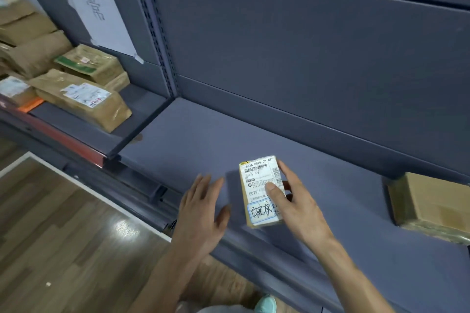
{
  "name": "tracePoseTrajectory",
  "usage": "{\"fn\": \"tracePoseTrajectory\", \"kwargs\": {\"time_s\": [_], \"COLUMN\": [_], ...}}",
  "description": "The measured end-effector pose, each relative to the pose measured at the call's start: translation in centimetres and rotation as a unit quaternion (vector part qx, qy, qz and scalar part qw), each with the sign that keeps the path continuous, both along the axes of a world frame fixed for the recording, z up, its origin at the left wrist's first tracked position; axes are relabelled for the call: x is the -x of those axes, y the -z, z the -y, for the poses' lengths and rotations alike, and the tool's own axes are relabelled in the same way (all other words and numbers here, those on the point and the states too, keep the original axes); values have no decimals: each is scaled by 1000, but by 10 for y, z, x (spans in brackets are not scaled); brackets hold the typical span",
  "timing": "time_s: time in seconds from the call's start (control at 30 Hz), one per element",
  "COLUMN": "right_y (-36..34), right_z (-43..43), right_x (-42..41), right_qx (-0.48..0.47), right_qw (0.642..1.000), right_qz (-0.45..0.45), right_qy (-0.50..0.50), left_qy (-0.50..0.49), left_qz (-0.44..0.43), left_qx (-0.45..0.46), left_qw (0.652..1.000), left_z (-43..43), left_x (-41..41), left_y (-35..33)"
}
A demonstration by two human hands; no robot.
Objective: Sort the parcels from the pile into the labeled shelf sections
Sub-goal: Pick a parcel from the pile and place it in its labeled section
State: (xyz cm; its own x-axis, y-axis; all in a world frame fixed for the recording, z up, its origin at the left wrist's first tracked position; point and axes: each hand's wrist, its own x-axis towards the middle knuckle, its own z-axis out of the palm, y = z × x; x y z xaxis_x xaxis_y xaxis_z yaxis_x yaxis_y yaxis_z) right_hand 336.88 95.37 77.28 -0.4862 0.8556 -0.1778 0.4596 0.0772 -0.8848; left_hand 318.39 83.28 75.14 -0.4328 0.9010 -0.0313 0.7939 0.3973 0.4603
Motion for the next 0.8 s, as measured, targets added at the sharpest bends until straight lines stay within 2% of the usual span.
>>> {"fn": "tracePoseTrajectory", "kwargs": {"time_s": [0.43,0.63,0.8], "right_y": [3,5,9], "right_z": [95,120,129], "right_x": [185,259,327], "right_qx": [-12,-3,25], "right_qw": [991,975,958], "right_qz": [-23,-13,-25], "right_qy": [-131,-222,-284], "left_qy": [-137,-227,-286], "left_qz": [13,53,39], "left_qx": [-16,-32,-34], "left_qw": [990,972,957], "left_z": [141,198,226], "left_x": [153,194,227], "left_y": [11,12,15]}}
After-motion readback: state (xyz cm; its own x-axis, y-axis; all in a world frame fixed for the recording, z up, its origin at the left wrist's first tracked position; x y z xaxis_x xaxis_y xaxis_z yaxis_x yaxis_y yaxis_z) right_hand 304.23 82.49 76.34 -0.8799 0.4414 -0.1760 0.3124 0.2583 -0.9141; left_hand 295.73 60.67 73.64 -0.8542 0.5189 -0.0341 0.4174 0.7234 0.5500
